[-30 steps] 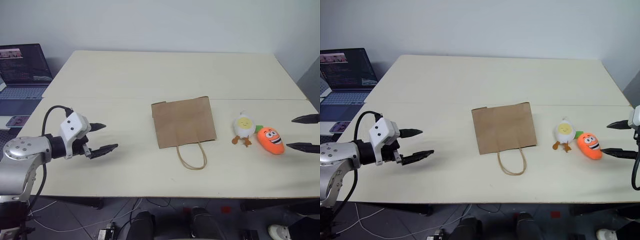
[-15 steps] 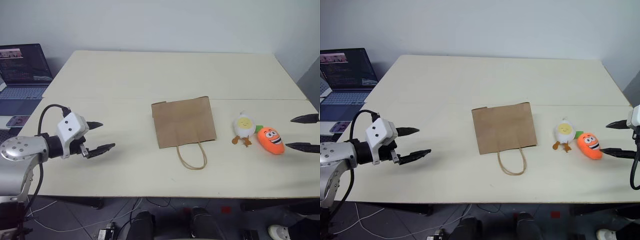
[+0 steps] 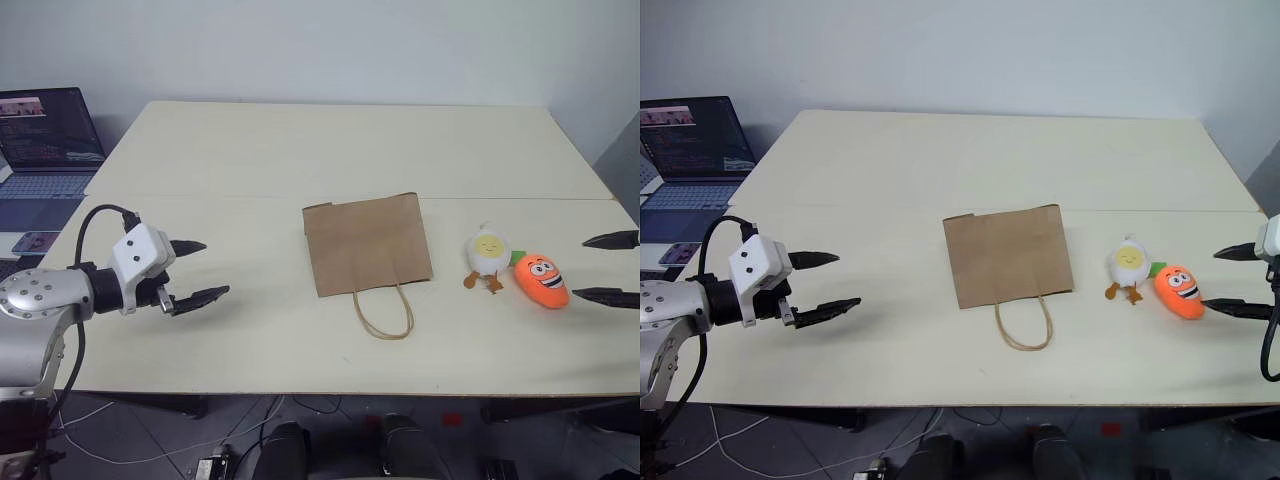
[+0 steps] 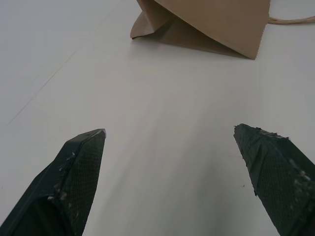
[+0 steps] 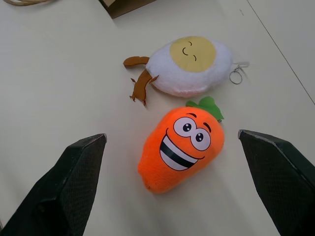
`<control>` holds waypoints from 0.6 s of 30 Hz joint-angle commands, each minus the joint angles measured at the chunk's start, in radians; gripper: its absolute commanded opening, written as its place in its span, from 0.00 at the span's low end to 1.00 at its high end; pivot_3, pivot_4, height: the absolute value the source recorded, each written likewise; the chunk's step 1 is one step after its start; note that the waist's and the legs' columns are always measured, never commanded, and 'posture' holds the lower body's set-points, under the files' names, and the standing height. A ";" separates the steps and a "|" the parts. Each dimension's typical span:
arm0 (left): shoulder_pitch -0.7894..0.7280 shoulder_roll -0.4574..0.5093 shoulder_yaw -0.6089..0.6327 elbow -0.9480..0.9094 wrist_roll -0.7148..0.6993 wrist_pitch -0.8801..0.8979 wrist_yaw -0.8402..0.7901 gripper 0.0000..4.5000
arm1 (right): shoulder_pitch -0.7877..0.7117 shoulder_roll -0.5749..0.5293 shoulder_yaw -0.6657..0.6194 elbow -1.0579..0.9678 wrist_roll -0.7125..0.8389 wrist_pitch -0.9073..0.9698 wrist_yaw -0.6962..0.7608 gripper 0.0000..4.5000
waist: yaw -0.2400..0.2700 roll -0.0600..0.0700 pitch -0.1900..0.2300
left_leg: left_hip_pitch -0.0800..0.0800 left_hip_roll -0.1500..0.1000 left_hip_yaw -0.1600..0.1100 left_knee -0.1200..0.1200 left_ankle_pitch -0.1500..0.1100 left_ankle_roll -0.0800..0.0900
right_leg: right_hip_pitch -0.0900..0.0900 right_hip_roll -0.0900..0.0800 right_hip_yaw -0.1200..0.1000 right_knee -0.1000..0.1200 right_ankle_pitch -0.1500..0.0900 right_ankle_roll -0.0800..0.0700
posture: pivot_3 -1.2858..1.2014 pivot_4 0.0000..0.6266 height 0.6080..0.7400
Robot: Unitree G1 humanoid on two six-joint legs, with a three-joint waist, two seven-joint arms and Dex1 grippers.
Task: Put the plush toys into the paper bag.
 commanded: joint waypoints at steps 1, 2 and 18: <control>-0.011 0.013 0.015 -0.054 -0.017 0.005 -0.005 0.99 | 0.001 -0.008 -0.050 -0.043 0.027 0.006 0.000 1.00 | -0.001 0.000 0.000 | 0.000 0.000 0.000 0.000 0.000 0.000 | 0.000 0.000 0.000 0.000 0.000 0.000 | 0.52 0.24 1.00; -0.009 0.006 -0.001 -0.079 -0.018 0.010 -0.005 0.99 | 0.006 -0.006 -0.053 -0.058 0.030 0.012 -0.003 1.00 | -0.001 0.000 0.000 | 0.000 0.000 0.000 0.000 0.000 0.000 | 0.000 0.000 0.000 0.000 0.000 0.000 | 0.52 0.24 1.00; -0.199 -0.188 -0.433 -0.294 0.069 0.092 0.018 0.99 | 0.371 0.119 -0.287 -0.849 0.298 0.428 -0.105 1.00 | 0.006 -0.001 0.000 | -0.001 -0.008 -0.004 0.002 0.000 0.000 | 0.002 0.000 -0.001 0.001 0.000 0.001 | 0.52 0.24 1.00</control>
